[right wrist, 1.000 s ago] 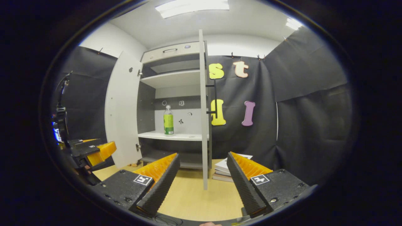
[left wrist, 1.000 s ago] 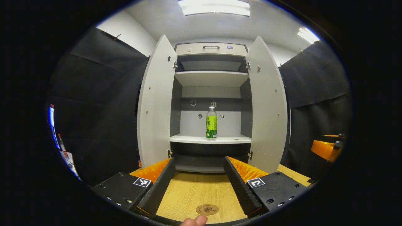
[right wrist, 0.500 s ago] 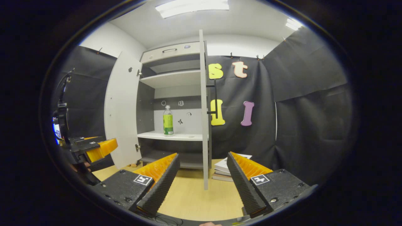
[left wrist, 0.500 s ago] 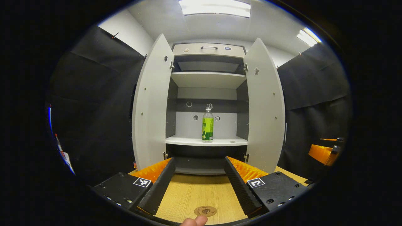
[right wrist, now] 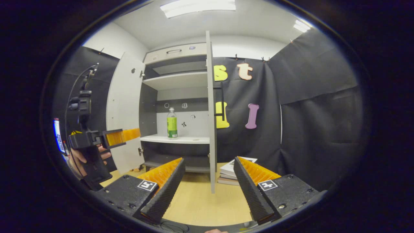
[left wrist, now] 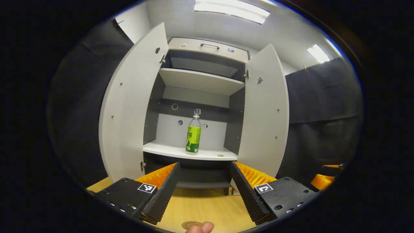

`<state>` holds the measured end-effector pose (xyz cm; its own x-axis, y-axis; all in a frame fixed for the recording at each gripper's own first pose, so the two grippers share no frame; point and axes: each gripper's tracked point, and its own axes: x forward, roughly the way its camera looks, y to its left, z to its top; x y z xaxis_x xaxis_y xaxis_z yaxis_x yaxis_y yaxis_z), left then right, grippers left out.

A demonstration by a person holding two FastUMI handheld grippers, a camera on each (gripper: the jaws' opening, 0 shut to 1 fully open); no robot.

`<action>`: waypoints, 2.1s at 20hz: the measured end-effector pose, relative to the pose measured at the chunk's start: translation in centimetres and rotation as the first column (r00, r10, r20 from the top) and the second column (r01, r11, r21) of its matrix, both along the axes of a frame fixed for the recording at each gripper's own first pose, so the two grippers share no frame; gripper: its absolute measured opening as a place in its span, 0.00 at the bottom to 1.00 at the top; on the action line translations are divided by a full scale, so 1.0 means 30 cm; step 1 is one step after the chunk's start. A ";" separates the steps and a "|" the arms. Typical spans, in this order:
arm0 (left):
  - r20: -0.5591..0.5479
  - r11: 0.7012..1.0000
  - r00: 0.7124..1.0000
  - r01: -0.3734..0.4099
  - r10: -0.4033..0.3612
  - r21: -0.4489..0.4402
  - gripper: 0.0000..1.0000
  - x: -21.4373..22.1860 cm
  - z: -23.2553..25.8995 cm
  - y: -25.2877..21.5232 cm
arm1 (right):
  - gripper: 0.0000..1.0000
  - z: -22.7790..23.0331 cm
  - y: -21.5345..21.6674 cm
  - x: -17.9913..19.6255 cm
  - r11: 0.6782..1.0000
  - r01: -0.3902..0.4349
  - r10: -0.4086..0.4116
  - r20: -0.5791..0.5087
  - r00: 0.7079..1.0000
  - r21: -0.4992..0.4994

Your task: Grasp the bottle in the cabinet with the left hand and place it on the coaster, then close the right door with the right hand and the left door with the left hand.

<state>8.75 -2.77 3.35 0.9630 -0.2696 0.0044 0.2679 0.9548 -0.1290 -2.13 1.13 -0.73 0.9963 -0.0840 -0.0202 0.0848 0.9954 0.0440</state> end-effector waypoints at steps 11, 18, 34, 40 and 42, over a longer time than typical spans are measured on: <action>-0.034 0.998 0.999 0.031 -0.029 0.053 0.95 0.609 -0.020 -0.007 | 0.98 0.015 -0.117 -0.030 0.978 0.207 -0.207 0.002 0.978 0.000; -0.033 0.994 0.999 -0.032 0.035 0.101 0.94 0.901 -0.064 -0.034 | 0.99 -0.002 -0.140 -0.044 0.961 0.274 -0.273 -0.020 0.962 0.031; -0.056 0.987 0.991 -0.116 0.123 0.109 0.95 1.157 -0.100 -0.042 | 0.99 -0.038 -0.229 -0.091 0.930 0.358 -0.352 -0.068 0.933 0.090; -0.054 0.991 0.990 -0.125 0.128 0.050 0.70 1.106 -0.051 -0.026 | 0.99 -0.028 -0.256 -0.097 0.936 0.342 -0.338 -0.059 0.939 0.079; -0.029 0.989 0.991 -0.130 0.132 0.067 0.70 1.054 -0.011 -0.015 | 0.98 -0.026 -0.257 -0.092 0.943 0.322 -0.318 -0.056 0.946 0.086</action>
